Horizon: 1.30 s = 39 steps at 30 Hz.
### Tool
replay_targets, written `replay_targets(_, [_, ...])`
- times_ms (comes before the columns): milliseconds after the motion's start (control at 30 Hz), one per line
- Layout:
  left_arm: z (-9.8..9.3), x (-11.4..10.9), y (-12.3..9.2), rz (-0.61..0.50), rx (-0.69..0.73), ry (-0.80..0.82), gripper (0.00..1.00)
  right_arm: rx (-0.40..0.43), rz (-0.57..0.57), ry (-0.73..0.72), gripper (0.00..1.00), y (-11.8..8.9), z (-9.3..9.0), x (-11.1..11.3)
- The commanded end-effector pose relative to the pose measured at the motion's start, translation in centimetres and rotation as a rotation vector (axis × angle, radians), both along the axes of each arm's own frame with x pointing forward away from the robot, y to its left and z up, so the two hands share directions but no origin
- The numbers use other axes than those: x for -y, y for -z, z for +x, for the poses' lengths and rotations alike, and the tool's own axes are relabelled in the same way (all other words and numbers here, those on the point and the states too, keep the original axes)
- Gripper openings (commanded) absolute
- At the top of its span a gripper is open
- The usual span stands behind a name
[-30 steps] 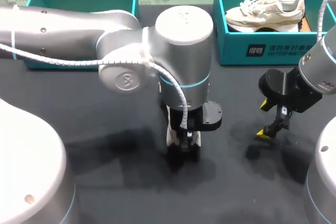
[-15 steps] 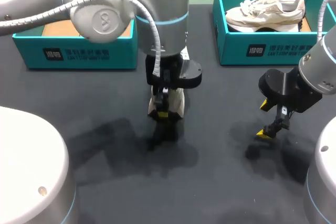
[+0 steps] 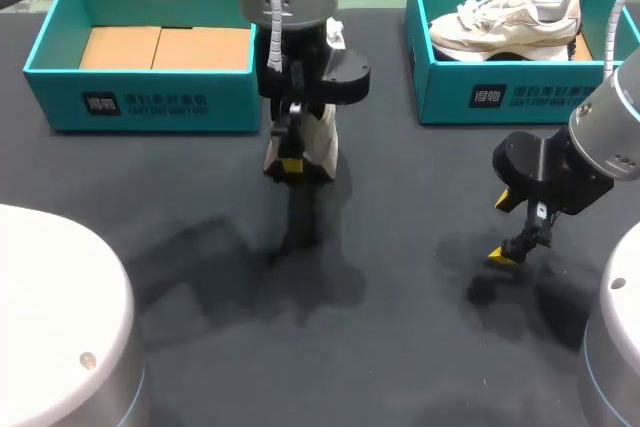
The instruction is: Take the shoe out of the shoebox, open the shoe tongue, remove and reinsert the insole, then place the shoe into the shoebox
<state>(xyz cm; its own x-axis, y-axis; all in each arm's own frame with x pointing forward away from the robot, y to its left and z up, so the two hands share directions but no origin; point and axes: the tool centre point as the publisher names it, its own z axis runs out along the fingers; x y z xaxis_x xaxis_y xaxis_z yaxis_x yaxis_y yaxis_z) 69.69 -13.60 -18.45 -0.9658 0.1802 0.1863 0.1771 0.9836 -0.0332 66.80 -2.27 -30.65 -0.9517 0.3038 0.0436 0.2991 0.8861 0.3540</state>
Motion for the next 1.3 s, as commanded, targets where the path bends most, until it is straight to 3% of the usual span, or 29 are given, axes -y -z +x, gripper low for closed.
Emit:
replay_targets(33, [-0.8, -0.1, 1.0, 0.002, -0.021, 0.008, 0.00, 0.002, -0.002, 0.002, 1.00, 0.0, -0.1, 0.0])
replay_targets(167, [-1.1, -1.7, 0.8, -0.020, -0.063, 0.023, 0.00, 0.002, -0.002, 0.002, 1.00, 0.0, -0.1, 0.0])
replay_targets(567, [4.3, -9.1, -3.9, -0.048, -0.032, -0.047, 0.00, 0.002, -0.002, 0.002, 1.00, 0.0, -0.1, 0.0])
replay_targets(967, [14.6, -16.4, -6.7, -0.024, -0.059, -0.075, 0.00, 0.002, -0.002, 0.002, 1.00, 0.0, -0.1, 0.0])
replay_targets(1300, [14.6, -16.4, -6.7, -0.024, -0.059, -0.075, 0.00, 0.002, -0.002, 0.002, 1.00, 0.0, -0.1, 0.0])
